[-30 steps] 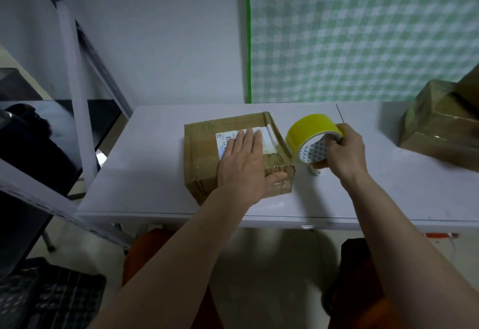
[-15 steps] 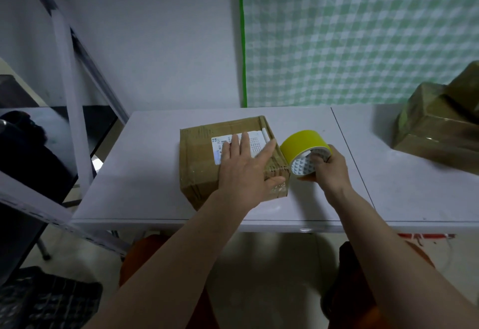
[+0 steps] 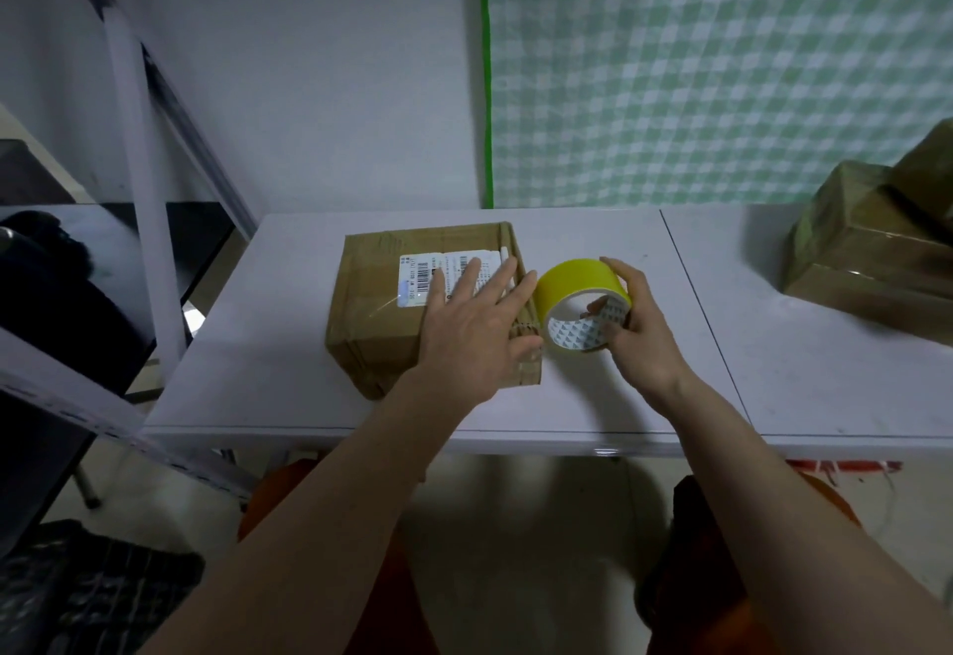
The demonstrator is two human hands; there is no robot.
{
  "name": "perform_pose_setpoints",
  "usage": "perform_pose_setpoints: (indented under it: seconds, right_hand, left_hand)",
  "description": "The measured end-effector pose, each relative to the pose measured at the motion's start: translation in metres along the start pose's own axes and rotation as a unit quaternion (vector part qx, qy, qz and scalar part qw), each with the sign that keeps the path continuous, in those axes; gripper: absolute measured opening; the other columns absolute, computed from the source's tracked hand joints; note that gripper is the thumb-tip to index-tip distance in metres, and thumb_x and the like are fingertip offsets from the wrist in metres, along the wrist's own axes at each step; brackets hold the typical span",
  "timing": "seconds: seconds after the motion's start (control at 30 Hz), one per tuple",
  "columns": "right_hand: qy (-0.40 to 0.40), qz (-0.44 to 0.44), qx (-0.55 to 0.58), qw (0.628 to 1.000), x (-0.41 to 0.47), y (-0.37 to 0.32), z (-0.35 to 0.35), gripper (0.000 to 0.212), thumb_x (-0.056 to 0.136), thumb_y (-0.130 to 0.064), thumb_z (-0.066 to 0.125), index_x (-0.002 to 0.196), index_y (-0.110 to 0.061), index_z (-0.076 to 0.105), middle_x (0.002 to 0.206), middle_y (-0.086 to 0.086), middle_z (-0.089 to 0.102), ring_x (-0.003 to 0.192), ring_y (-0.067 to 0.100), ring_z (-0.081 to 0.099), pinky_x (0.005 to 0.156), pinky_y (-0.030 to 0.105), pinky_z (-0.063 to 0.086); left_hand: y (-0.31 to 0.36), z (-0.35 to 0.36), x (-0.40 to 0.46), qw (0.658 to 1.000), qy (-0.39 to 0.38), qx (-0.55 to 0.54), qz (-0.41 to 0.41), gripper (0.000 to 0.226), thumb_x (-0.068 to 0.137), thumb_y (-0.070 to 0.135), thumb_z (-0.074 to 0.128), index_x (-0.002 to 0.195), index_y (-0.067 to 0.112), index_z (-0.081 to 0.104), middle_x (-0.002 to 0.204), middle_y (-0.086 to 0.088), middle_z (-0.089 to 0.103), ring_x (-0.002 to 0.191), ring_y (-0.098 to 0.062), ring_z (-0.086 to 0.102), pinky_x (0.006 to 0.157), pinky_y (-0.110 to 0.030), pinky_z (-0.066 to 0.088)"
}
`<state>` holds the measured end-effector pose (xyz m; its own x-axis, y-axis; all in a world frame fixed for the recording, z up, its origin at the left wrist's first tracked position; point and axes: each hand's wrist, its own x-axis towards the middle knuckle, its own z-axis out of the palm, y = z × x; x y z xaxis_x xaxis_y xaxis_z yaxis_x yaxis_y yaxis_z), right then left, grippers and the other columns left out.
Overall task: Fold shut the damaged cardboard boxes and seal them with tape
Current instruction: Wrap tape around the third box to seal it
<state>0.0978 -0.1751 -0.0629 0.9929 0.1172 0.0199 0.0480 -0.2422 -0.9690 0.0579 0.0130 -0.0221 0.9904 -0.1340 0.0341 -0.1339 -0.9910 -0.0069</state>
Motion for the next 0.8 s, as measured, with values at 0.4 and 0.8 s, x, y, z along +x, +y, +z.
perform_pose_setpoints:
  seconds: [0.4, 0.8]
  right_hand:
    - [-0.011, -0.003, -0.187, 0.982, -0.004, 0.020, -0.007, 0.060, 0.076, 0.018, 0.037, 0.130, -0.008, 0.039, 0.123, 0.018, 0.042, 0.111, 0.029, 0.045, 0.087, 0.028, 0.034]
    - [-0.155, -0.108, -0.175, 0.966, -0.032, -0.008, 0.053, 0.070, 0.079, -0.013, 0.068, 0.137, -0.038, 0.038, 0.121, 0.008, 0.051, 0.112, 0.021, 0.050, 0.100, 0.034, 0.040]
  left_hand:
    - [-0.012, -0.004, -0.002, 0.999, 0.033, 0.020, 0.034, 0.054, 0.096, 0.055, 0.036, 0.147, 0.043, 0.024, 0.161, 0.008, 0.006, 0.148, -0.025, 0.001, 0.116, -0.057, -0.004]
    - [-0.071, 0.011, -0.015, 0.990, 0.098, -0.092, -0.032, 0.058, 0.091, 0.009, 0.053, 0.141, 0.037, 0.042, 0.156, 0.007, 0.027, 0.145, -0.029, 0.015, 0.115, -0.054, 0.015]
